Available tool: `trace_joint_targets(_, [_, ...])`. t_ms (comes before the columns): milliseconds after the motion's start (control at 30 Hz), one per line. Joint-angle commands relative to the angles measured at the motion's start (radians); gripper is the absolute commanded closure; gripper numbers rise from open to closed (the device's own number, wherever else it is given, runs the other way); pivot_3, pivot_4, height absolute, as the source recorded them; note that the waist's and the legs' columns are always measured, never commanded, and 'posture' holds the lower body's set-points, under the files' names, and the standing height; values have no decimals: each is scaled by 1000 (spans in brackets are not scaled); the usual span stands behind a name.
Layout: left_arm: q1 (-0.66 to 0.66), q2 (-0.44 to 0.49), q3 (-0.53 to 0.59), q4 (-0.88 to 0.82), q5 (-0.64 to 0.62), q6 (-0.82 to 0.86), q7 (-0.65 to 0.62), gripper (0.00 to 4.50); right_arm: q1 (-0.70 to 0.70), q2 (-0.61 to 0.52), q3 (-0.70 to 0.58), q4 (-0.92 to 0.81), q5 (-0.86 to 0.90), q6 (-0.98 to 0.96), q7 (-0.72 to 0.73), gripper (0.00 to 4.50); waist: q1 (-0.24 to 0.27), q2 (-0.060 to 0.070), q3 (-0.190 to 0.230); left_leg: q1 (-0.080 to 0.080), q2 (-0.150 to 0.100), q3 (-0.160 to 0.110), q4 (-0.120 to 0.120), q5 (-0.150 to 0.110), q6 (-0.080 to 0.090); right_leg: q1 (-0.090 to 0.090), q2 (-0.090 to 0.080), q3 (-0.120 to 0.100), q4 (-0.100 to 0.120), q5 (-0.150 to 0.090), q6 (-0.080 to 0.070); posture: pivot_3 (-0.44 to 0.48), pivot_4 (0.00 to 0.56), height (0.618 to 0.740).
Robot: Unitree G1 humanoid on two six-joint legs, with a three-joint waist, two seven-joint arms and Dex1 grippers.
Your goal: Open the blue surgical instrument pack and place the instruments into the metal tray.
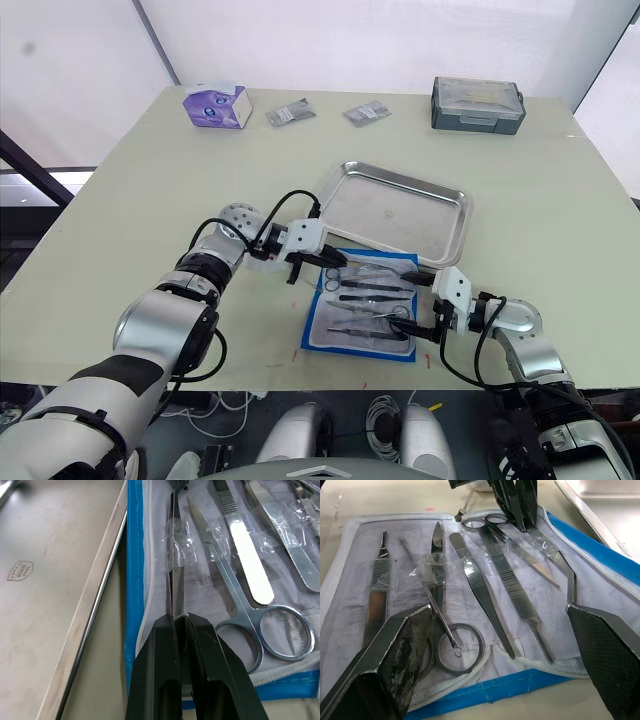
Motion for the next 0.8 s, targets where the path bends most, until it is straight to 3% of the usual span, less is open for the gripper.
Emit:
trace_joint_targets(33, [-3, 6, 28, 7, -35, 46, -56, 4479, 33, -2, 50, 57, -71, 38, -1, 0, 0, 0, 0, 0, 0, 0, 0, 0, 0, 0, 0, 0, 0, 0, 0, 0, 150, 727])
trace_joint_targets(233, [-23, 18, 57, -15, -72, 105, -139, 4479, 31, 0, 52, 60, -73, 36, 2, 0, -2, 0, 1, -1, 0, 0, 0, 0, 0, -1, 0, 0, 0, 0, 0, 0, 150, 727])
trace_joint_targets(800, [-72, 37, 69, -27, -90, 235, -201, 4479, 36, 3, 54, 54, -72, 34, 3, 0, -3, 0, 1, -1, 0, 0, -1, 0, 0, -1, 0, 0, 0, 0, 0, 0, 150, 727])
